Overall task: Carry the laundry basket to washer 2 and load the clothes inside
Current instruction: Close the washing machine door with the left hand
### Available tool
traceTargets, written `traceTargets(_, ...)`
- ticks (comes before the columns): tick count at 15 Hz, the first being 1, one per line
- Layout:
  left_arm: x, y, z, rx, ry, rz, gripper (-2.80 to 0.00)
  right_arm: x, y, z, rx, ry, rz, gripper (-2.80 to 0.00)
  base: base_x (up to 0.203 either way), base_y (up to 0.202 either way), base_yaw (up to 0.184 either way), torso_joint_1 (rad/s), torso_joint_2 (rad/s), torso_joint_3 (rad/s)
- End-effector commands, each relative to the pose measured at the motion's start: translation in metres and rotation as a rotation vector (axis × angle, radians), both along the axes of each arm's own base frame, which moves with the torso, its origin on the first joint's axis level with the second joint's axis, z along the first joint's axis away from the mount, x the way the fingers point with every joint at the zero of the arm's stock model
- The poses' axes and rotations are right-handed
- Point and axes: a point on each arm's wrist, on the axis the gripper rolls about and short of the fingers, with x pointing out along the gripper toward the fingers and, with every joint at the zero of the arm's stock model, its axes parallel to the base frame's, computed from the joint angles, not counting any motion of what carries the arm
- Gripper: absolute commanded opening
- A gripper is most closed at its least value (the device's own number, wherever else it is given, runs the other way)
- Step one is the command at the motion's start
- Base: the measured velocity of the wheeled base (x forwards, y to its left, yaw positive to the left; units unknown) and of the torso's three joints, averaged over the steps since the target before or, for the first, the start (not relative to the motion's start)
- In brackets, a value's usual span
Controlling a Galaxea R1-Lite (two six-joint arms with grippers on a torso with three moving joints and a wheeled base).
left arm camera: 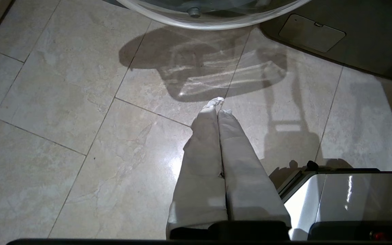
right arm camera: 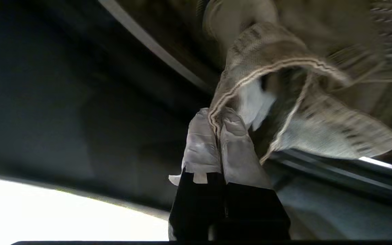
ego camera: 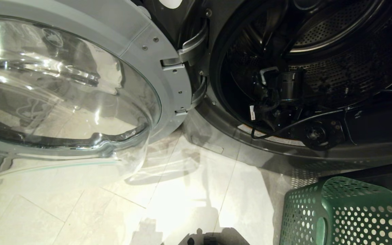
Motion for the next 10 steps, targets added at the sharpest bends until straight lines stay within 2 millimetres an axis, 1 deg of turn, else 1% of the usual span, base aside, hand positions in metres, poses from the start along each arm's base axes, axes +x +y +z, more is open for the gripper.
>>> traceTargets(1, 0.0, 0.0, -0.001, 0.0, 0.002, 0.0, -2.8, 0.011, 0.001, 0.001, 0.003, -0.022, -0.042, -2.8, 0.0, 0.0, 0.0, 0.0, 0.0, 0.0)
traceTargets(3, 0.0, 0.0, -0.001, 0.0, 0.002, 0.001, -2.8, 0.019, 0.002, 0.012, 0.007, -0.068, -0.104, -2.8, 0.0, 0.0, 0.0, 0.0, 0.0, 0.0)
traceTargets(6, 0.0, 0.0, 0.0, 0.0, 0.0, 0.001, -2.8, 0.034, 0.007, 0.034, 0.05, -0.178, -0.153, -2.8, 0.0, 0.0, 0.0, 0.0, 0.0, 0.0)
traceTargets(8, 0.0, 0.0, 0.0, 0.0, 0.002, 0.001, -2.8, 0.047, 0.011, 0.04, 0.068, -0.274, -0.169, -2.8, 0.0, 0.0, 0.0, 0.0, 0.0, 0.0)
traceTargets(10, 0.0, 0.0, -0.001, 0.0, 0.002, 0.001, -2.8, 0.055, 0.009, 0.045, 0.043, -0.385, -0.193, -2.8, 0.0, 0.0, 0.0, 0.0, 0.0, 0.0)
